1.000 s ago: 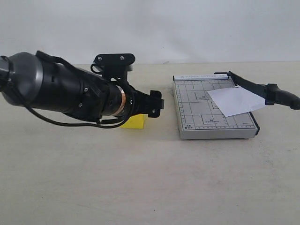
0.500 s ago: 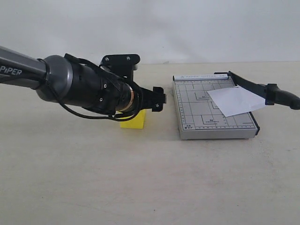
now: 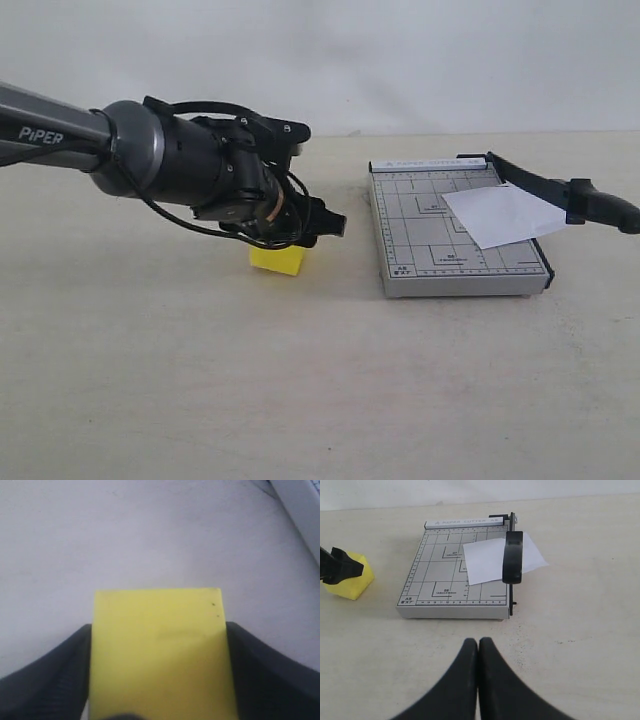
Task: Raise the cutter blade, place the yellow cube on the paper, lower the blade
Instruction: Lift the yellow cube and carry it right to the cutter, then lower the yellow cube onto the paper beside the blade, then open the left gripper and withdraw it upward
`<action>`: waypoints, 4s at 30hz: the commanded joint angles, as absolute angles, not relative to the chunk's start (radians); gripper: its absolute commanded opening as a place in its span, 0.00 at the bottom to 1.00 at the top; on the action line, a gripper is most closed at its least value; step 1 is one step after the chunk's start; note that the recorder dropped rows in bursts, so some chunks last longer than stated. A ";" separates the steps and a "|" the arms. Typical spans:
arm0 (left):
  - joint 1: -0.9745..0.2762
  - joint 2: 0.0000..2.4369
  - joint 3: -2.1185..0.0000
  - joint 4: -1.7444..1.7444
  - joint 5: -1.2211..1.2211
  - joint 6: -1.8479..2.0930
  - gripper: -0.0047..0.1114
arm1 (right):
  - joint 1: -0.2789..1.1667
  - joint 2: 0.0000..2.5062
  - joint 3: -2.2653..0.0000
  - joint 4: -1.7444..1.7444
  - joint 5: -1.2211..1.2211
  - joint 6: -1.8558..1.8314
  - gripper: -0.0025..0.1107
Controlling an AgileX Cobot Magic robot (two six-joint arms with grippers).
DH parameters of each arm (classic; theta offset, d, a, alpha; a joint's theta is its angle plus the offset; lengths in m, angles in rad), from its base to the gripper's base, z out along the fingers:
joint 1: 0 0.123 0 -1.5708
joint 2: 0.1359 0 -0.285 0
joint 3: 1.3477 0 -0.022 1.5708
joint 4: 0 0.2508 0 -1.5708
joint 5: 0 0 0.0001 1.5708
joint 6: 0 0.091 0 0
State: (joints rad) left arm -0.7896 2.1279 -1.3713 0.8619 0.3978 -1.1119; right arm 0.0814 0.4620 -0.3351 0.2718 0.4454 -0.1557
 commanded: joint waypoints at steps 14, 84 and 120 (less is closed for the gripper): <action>-0.790 1.821 -1.403 0.370 0.512 -0.412 0.08 | 0.080 0.462 -0.341 0.276 0.446 -0.166 0.02; -0.847 2.698 -2.579 -0.481 0.845 0.675 0.08 | 0.080 0.462 -0.341 0.274 0.459 -0.173 0.02; -0.843 2.392 -2.604 0.314 1.017 -0.222 0.08 | 0.080 0.462 -0.341 0.270 0.473 -0.175 0.02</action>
State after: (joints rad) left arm -0.8266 2.4288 -2.6002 0.2463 1.0072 -0.1969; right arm 0.0814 0.4620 -0.3349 0.2718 0.4655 -0.1712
